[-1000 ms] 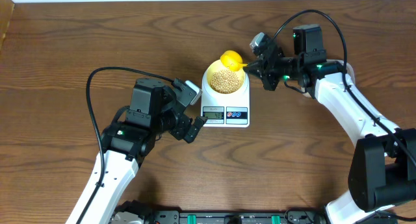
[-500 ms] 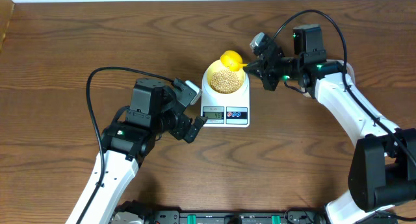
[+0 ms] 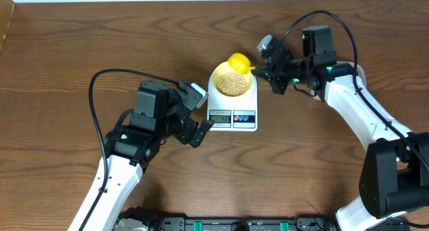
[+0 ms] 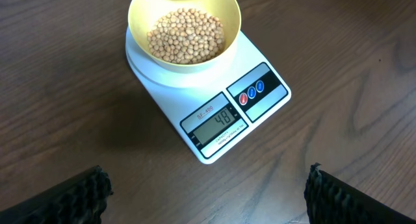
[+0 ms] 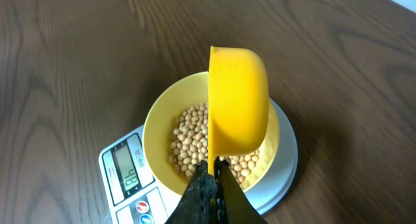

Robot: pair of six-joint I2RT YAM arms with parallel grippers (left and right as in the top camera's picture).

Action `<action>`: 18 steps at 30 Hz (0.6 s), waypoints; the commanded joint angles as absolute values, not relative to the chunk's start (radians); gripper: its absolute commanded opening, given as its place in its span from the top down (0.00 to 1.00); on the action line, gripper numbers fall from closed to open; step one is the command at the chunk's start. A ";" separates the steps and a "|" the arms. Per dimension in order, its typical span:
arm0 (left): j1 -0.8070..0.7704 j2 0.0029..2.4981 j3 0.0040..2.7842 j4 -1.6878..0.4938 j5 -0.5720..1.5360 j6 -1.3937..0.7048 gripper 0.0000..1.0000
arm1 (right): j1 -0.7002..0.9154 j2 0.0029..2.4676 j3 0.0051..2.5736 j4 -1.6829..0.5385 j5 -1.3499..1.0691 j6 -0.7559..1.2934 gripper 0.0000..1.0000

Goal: Scoop item into bowl and weigh 50g on scale
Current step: 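Hold the scoop tilted over the bowl, letting soybeans trickle out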

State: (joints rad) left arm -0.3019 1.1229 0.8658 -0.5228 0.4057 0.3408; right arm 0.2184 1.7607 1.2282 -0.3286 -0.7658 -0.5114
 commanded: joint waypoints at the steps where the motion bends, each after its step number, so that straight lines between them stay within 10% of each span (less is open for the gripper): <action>1: -0.298 1.117 0.869 -0.522 0.410 0.343 0.02 | 0.222 1.768 1.228 -0.332 -0.741 -0.556 0.99; 18: -0.298 1.117 0.869 -0.522 0.410 0.343 0.02 | 0.223 1.768 1.228 -0.329 -0.735 -0.759 0.99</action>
State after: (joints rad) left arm -0.3019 1.1229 0.8658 -0.5228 0.4057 0.3408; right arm 0.2184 1.7607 1.2282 -0.3321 -0.7319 -0.6762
